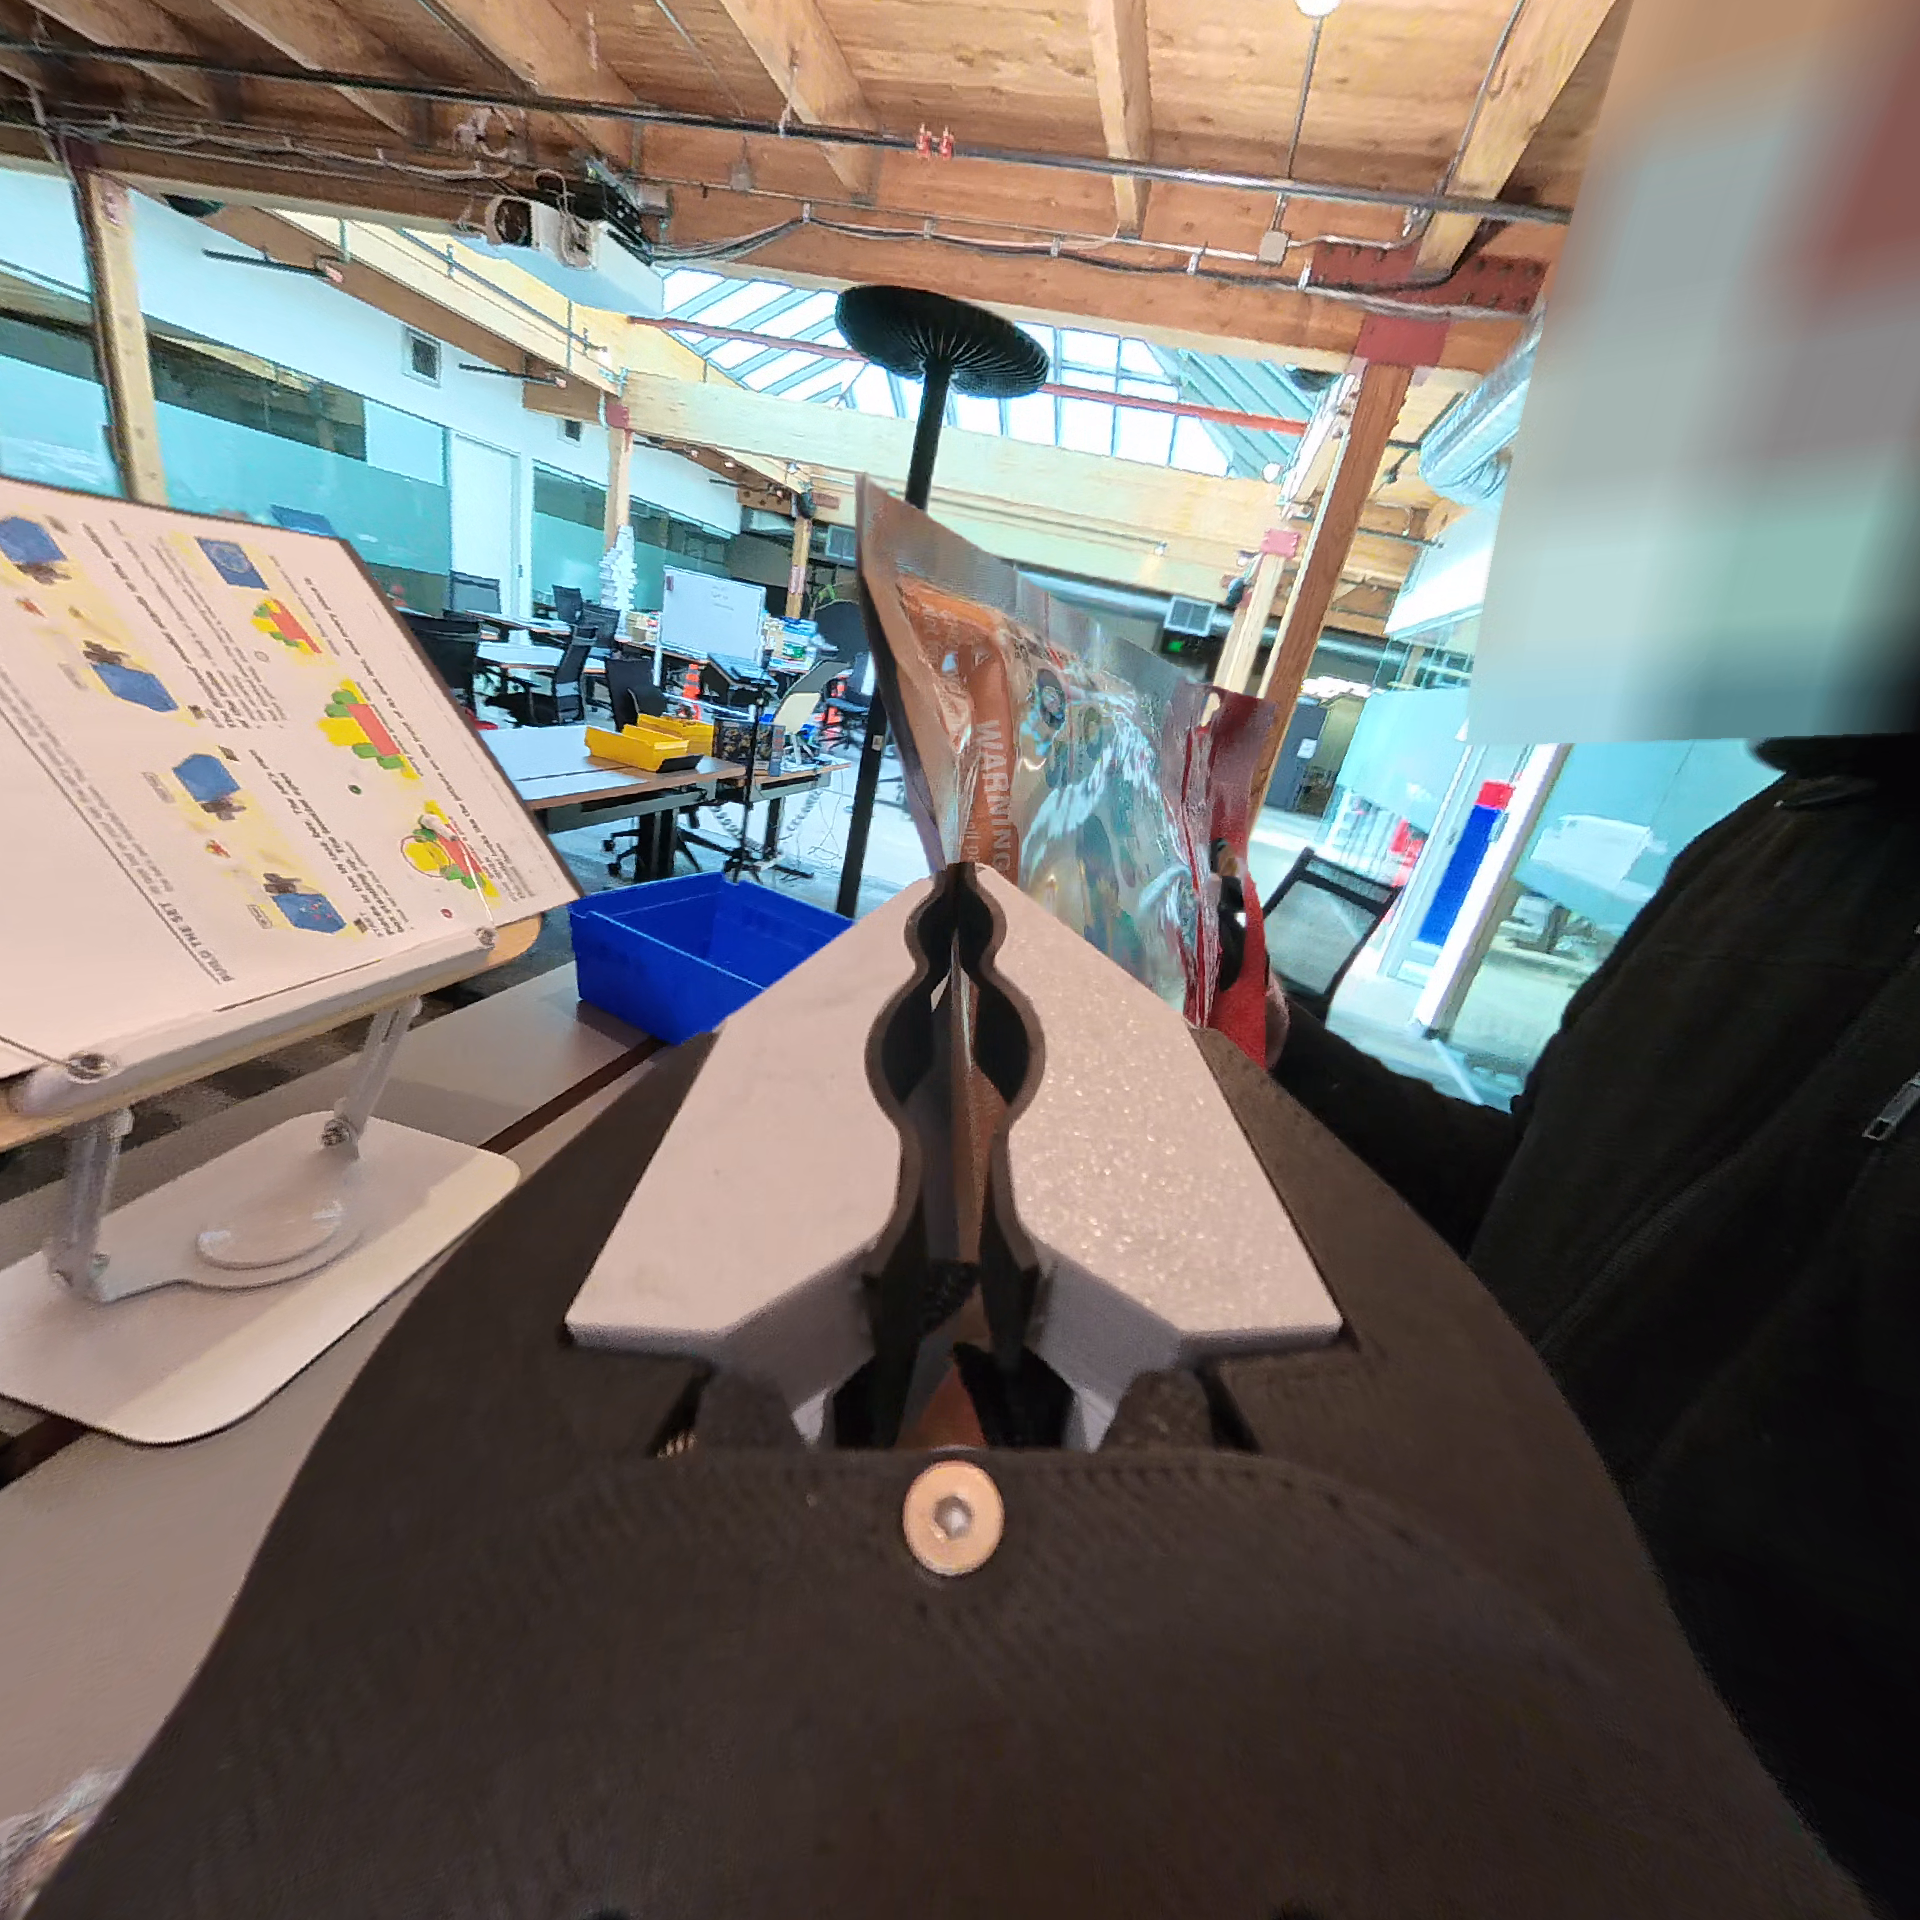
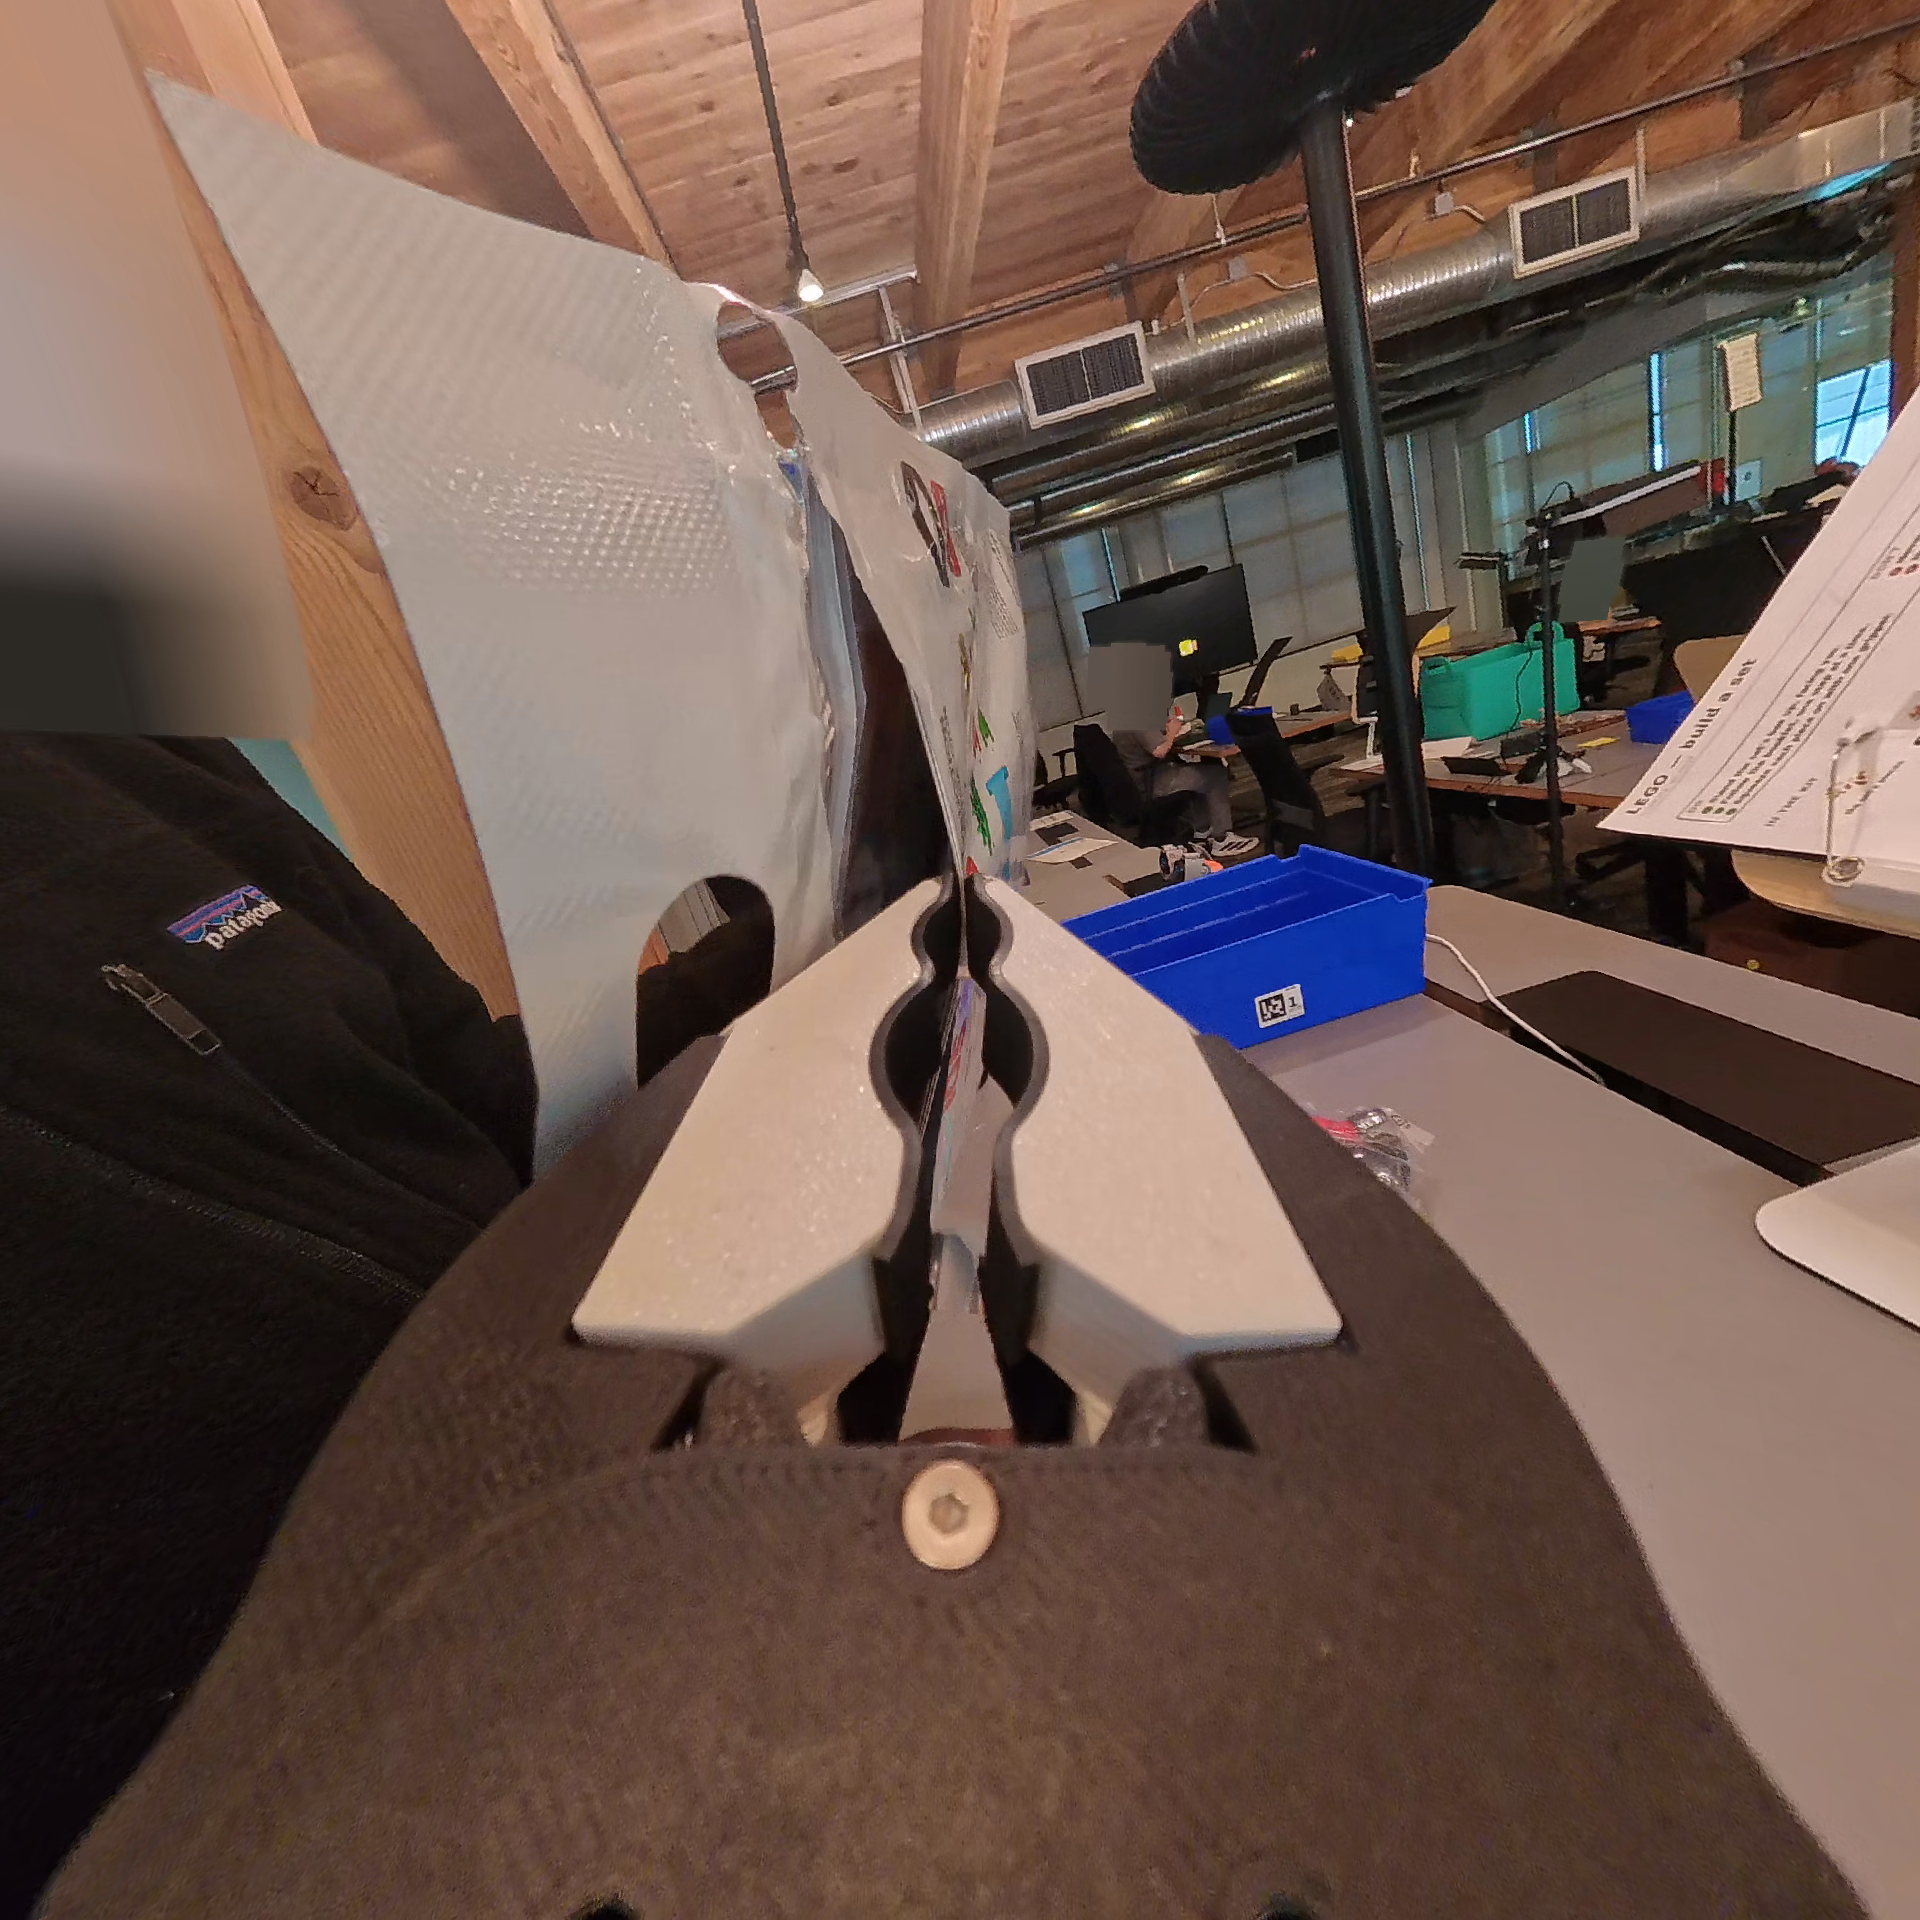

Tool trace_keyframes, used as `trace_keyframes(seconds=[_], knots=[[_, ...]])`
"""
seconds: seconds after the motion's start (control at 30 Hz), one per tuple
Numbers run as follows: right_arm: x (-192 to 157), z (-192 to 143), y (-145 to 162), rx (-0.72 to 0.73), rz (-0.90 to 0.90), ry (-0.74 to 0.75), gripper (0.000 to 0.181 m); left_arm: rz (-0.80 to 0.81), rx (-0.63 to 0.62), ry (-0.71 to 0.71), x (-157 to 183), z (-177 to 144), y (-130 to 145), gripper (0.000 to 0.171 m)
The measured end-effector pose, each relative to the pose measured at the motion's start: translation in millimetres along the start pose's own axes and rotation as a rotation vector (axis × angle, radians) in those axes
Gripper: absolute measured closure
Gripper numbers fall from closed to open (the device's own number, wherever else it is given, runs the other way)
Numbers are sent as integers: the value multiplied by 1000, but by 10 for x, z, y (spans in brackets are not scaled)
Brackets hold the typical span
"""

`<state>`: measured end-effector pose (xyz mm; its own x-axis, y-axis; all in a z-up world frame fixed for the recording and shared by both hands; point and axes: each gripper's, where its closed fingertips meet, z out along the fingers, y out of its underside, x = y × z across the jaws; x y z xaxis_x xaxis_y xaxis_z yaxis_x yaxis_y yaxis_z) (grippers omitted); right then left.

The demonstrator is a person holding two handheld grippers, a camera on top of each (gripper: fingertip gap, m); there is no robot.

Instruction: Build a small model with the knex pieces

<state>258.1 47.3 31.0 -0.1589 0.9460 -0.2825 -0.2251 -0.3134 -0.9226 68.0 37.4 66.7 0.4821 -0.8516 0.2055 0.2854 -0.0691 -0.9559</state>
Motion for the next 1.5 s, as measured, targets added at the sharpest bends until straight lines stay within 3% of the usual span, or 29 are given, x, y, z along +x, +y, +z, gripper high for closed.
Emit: trace_keyframes(seconds=[0.33,0.47,0.57,0.7,0.83,1.33,1.4,1.5], knots=[[77,4,-73,23,-9,74,181,116,44,-24,283,14,-249,171],[-2,25,-86,23,-14,29,181,161,61,-75,312,-10,-385,171],[18,-83,-156,49,-8,37,181,120,176,-152,145,-277,-595,171],[-60,-31,-44,-46,-54,53,181,132,142,-205,45,-406,-543,171],[88,-105,-47,-6,48,60,181,145,84,-217,-44,-447,-522,171],[95,-123,-199,92,53,112,181,21,169,-296,-391,-592,-318,171],[116,-198,-276,126,62,129,181,-6,208,-342,-516,-712,-327,171],[246,-583,-522,247,88,184,181,-66,414,-478,-825,-1441,-535,171]])
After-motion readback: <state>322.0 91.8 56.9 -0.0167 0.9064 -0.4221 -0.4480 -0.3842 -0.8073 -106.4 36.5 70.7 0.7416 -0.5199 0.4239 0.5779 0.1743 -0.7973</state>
